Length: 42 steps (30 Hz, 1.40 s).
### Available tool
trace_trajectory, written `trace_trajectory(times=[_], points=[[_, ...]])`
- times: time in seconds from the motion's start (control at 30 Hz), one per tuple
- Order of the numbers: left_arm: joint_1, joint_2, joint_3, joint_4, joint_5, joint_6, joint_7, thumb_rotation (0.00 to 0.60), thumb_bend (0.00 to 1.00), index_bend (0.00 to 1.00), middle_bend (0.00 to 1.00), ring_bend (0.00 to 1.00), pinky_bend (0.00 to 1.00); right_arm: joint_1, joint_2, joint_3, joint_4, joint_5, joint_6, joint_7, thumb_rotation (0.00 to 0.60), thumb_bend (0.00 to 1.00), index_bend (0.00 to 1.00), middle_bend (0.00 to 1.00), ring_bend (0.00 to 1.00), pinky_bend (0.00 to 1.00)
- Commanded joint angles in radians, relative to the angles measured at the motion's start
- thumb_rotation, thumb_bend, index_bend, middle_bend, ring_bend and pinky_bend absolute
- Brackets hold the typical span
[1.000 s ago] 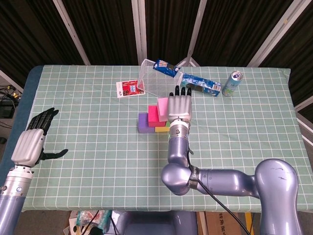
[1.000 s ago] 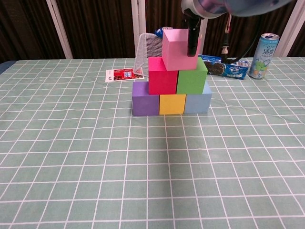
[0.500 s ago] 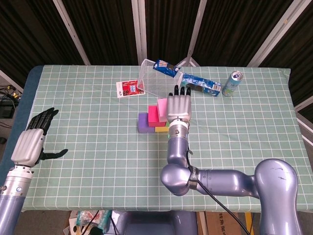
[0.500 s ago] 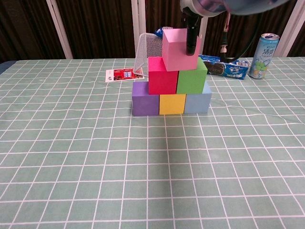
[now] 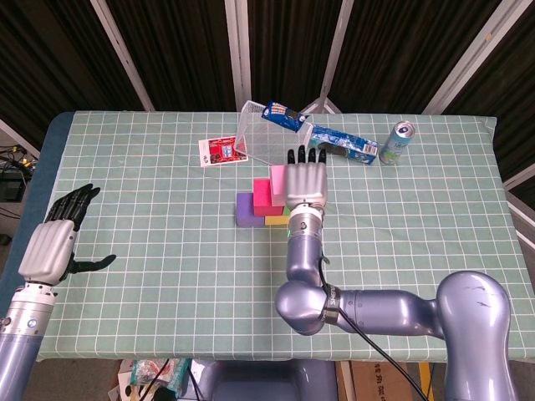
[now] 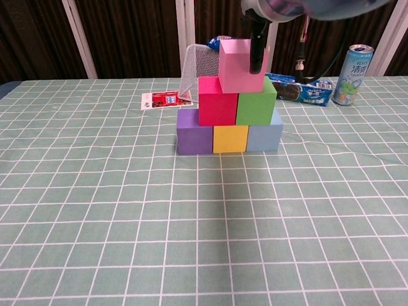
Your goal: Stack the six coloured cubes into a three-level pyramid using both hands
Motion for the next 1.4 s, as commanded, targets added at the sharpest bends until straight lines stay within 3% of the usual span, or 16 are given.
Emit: trace_trajectory(times=[0.03,0.33,0.6,0.8,0.9,1.1,1.4], points=[[0.0,0.001,0.0,0.0,0.0,0.001,-0.001,0.6,0.09,0.0,0.0,0.0,0.02,-0.001,0.003,0.001,-0.005,0.0,0.003,-0.002,0.6,0.28,0.0,0.0,0.0,0.0],[0.001,0.002,-0.002,0.001,0.001,0.004,-0.003,0.6,0.09,0.0,0.0,0.0,0.02,-0.017,0.033,0.01,-0.064,-0.008,0.034,0.009,0.6,0.28,0.0,0.0,0.0,0.0],[0.005,0.006,-0.005,0.002,0.005,0.015,-0.002,0.6,0.08,0.0,0.0,0.0,0.02,-0.06,0.132,0.011,-0.247,-0.023,0.111,0.0,0.6,0.28,0.0,0.0,0.0,0.0],[0.006,-0.001,-0.003,0.011,0.004,0.02,0.009,0.6,0.09,0.0,0.0,0.0,0.02,-0.161,0.256,-0.02,-0.433,-0.09,0.178,0.054,0.6,0.28,0.0,0.0,0.0,0.0],[0.006,-0.009,-0.001,0.018,0.013,0.028,0.02,0.6,0.09,0.0,0.0,0.0,0.02,-0.252,0.315,-0.076,-0.508,-0.187,0.183,0.142,0.6,0.28,0.0,0.0,0.0,0.0],[0.012,-0.037,0.007,0.041,0.032,0.05,0.042,0.6,0.09,0.0,0.0,0.0,0.02,-0.477,0.417,-0.244,-0.598,-0.459,0.162,0.387,0.6,0.28,0.0,0.0,0.0,0.0],[0.043,-0.106,0.056,0.134,0.093,0.086,0.052,0.6,0.09,0.0,0.0,0.0,0.02,-0.793,0.492,-0.536,-0.501,-0.914,0.085,0.812,0.6,0.28,0.0,0.0,0.0,0.0]])
